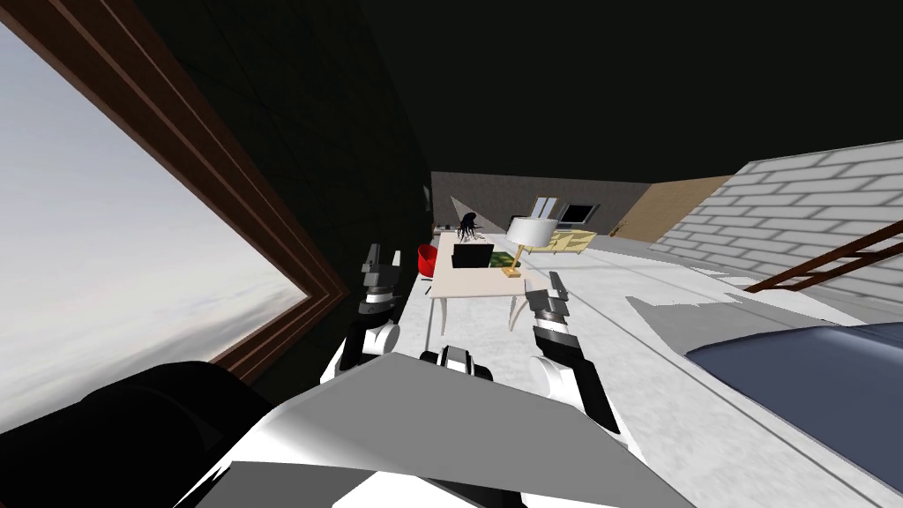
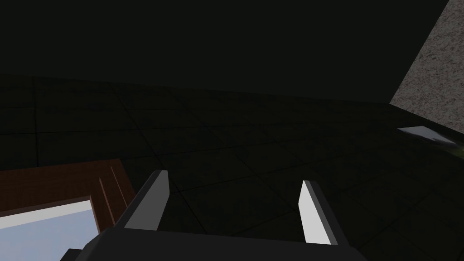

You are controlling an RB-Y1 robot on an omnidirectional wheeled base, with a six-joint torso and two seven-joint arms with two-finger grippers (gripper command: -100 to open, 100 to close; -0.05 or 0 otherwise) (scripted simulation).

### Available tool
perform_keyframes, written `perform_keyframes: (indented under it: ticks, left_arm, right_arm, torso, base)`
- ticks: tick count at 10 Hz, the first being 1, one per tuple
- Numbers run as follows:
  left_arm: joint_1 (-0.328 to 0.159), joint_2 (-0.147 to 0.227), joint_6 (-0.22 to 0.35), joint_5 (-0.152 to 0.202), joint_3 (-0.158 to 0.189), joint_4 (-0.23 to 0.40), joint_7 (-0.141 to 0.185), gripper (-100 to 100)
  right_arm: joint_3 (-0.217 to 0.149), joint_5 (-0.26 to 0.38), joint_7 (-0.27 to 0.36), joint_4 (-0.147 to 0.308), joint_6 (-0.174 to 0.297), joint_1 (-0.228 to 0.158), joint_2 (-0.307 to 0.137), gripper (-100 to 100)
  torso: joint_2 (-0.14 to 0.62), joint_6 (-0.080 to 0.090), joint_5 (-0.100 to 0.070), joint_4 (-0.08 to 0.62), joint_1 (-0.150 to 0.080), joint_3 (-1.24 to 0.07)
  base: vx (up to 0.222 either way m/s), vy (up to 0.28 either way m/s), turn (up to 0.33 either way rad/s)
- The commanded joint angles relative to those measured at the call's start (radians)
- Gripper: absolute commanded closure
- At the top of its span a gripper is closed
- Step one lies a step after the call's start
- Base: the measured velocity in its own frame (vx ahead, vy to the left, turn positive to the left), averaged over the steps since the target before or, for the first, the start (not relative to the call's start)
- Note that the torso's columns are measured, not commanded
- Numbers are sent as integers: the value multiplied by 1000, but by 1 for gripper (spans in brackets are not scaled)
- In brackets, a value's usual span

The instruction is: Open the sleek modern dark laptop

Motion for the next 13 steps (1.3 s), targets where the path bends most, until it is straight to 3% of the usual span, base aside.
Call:
perform_keyframes:
  ticks: [1, 2, 3, 4, 5, 6, 7, 8, 9, 10, 11, 12, 13]
  left_arm:
    - [0, 0, 0, 0, 0, 0, 0, 0]
    - [0, 0, 0, 0, 0, 0, 0, 0]
    - [0, 0, 0, 0, 0, 0, 0, 0]
    - [0, 0, 0, 0, 0, 0, 0, 0]
    - [0, 0, 0, 0, 0, 0, 0, 0]
    - [0, 0, 0, 0, 0, 0, 0, 0]
    - [0, 0, 0, 0, 0, 0, 0, 0]
    - [0, 0, 0, 0, 0, 0, 0, 0]
    - [0, 0, 0, 0, 0, 0, 0, 0]
    - [0, 0, 0, 0, 0, 0, 0, 0]
    - [0, 0, 0, 0, 0, 0, 0, 0]
    - [0, 0, 0, 0, 0, 0, 0, 0]
    - [0, 0, 0, 0, 0, 0, 0, 0]
  right_arm:
    - [-8, -37, -57, 35, 4, -37, -13, -100]
    - [-18, -71, -96, 69, 11, -75, -22, -100]
    - [-18, -71, -103, 69, 11, -75, -22, -100]
    - [-27, -107, -141, 106, 18, -116, -29, -100]
    - [-27, -107, -153, 106, 18, -116, -29, -100]
    - [-37, -145, -188, 145, 26, -158, -35, -100]
    - [-37, -145, -206, 145, 26, -158, -35, -100]
    - [-48, -184, -239, 185, 34, -202, -39, -100]
    - [-48, -184, -261, 185, 34, -203, -39, -100]
    - [-59, -224, -292, 225, 42, -243, -42, -100]
    - [-59, -224, -318, 228, 42, -248, -42, -100]
    - [-69, -265, -345, 269, 51, -292, -45, -100]
    - [-69, -265, -371, 271, 51, -295, -45, -100]
  torso:
    - [0, 0, 0, 0, 0, 1]
    - [1, 0, 0, 0, 0, 1]
    - [-1, 0, 0, 0, -1, 0]
    - [-1, 0, 0, 0, -1, -1]
    - [-2, 0, 0, 0, -2, -1]
    - [-1, 0, 0, 0, -1, -1]
    - [-2, 0, 0, 0, -1, -1]
    - [-1, 0, 0, 0, 0, -1]
    - [-2, 0, 0, 0, -1, -1]
    - [-1, 0, 0, 0, -1, 0]
    - [-1, 0, 0, 0, -2, 0]
    - [-1, 0, 0, 0, -1, 0]
    - [-2, 0, 0, 0, -1, -1]
  base:
    - [40, -35, 36]
    - [49, -47, 63]
    - [46, -37, 36]
    - [55, -48, 51]
    - [45, -42, 44]
    - [60, -48, 60]
    - [48, -38, 44]
    - [61, -41, 63]
    - [50, -50, 38]
    - [50, -53, 67]
    - [48, -49, 47]
    - [61, -54, 59]
    - [57, -48, 43]
